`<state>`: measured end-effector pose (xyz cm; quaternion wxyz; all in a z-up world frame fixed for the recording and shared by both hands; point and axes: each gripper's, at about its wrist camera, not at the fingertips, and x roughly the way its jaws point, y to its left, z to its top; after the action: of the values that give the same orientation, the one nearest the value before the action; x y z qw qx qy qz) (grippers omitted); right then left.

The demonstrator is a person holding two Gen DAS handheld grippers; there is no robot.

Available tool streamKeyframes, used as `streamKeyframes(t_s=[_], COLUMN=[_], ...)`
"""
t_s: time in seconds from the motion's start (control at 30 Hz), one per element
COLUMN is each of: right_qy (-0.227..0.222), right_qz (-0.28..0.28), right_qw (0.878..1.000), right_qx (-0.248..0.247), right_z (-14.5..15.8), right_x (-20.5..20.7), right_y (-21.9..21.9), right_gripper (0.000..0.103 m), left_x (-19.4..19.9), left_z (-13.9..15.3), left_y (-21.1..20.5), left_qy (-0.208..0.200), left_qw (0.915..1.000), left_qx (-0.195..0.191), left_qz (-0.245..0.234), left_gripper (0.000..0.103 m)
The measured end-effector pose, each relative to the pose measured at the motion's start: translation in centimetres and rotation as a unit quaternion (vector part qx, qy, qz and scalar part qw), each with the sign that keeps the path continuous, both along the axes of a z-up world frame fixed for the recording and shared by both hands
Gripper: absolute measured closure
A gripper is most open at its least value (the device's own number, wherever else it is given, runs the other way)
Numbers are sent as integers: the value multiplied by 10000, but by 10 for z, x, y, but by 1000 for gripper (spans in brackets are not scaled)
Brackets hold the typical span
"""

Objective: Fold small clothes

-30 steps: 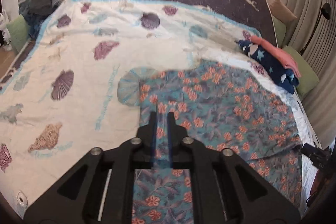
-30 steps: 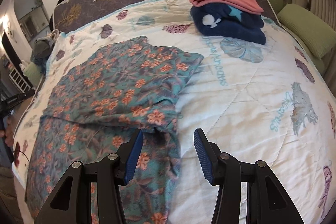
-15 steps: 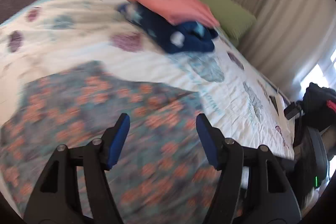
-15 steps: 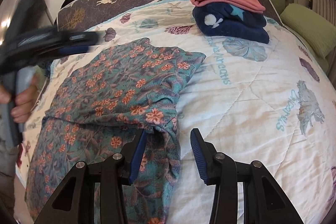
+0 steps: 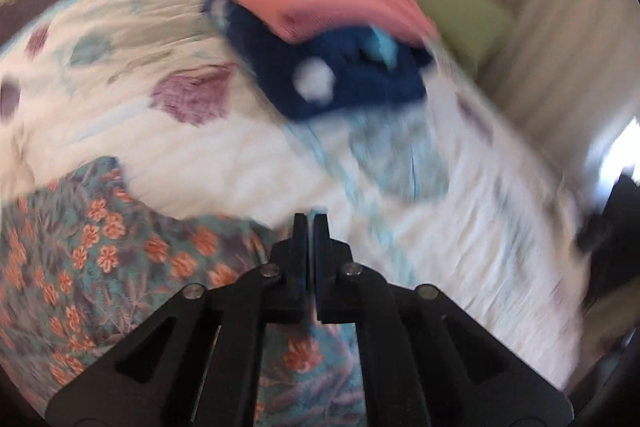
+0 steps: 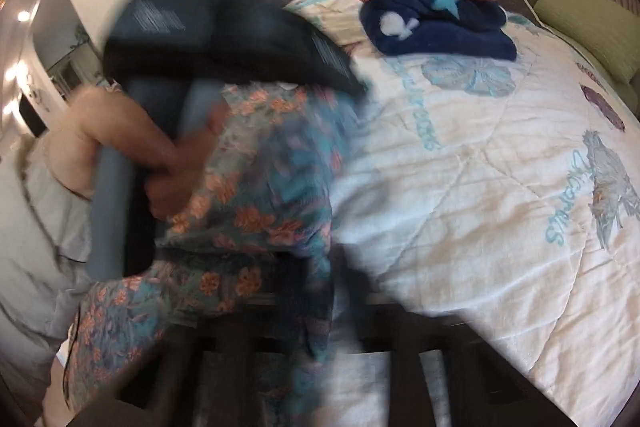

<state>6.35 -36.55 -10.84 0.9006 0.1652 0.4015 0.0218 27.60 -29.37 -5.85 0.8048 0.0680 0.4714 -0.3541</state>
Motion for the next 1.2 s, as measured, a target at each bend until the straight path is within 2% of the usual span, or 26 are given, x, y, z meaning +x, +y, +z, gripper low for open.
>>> streamKeyframes(t_s=[0.13,0.27,0.3,0.33,0.4,0.43,0.5,0.6,0.67,0.7,0.8,0.87,0.93,1.1,1.2], right_qy=[-186,171,184,176,173,160,75,38,-20,-58,-71,9,88,148,170], right_qz=[-224,-331,-322,-308,-276,-280,-303,-351,-311,-281,-138,-103,-105,-227,-295], right_qw=[9996,9993,9993,9993,9991,9991,9990,9984,9985,9987,9995,9997,9997,9996,9994], right_qx=[-57,33,97,151,264,274,314,439,444,414,271,217,179,-34,-2], right_z=[8,-7,-7,-5,2,5,14,25,35,39,46,46,46,52,54], right_x=[-20,-33,-36,-38,-47,-50,-54,-49,-44,-43,-34,-26,-16,6,13], right_y=[0,-5,-7,-8,-13,-14,-20,-28,-26,-24,-11,-4,2,8,7], right_gripper=[99,98,98,94,90,89,88,86,85,83,76,72,64,56,55], left_x=[14,17,15,12,6,3,4,-5,-10,-14,-13,-11,-7,6,12], left_z=[8,13,16,20,29,31,34,32,27,22,1,-15,-25,-40,-49], left_y=[22,53,60,72,105,126,168,258,303,334,378,393,396,372,362], left_qy=[-196,217,237,200,-11,-104,-265,-613,-633,-539,-110,64,90,-78,-240], left_qw=[9987,9951,9948,9950,9948,9938,9896,9761,9687,9644,9601,9573,9561,9682,9710], left_qx=[-168,-708,-743,-732,-690,-688,-659,-388,-279,-301,-473,-515,-502,-448,-61], left_qz=[439,659,653,646,744,871,1250,2050,2384,2572,2755,2844,2886,2461,2378], left_gripper=[103,103,100,95,72,68,53,40,38,38,38,38,38,38,38])
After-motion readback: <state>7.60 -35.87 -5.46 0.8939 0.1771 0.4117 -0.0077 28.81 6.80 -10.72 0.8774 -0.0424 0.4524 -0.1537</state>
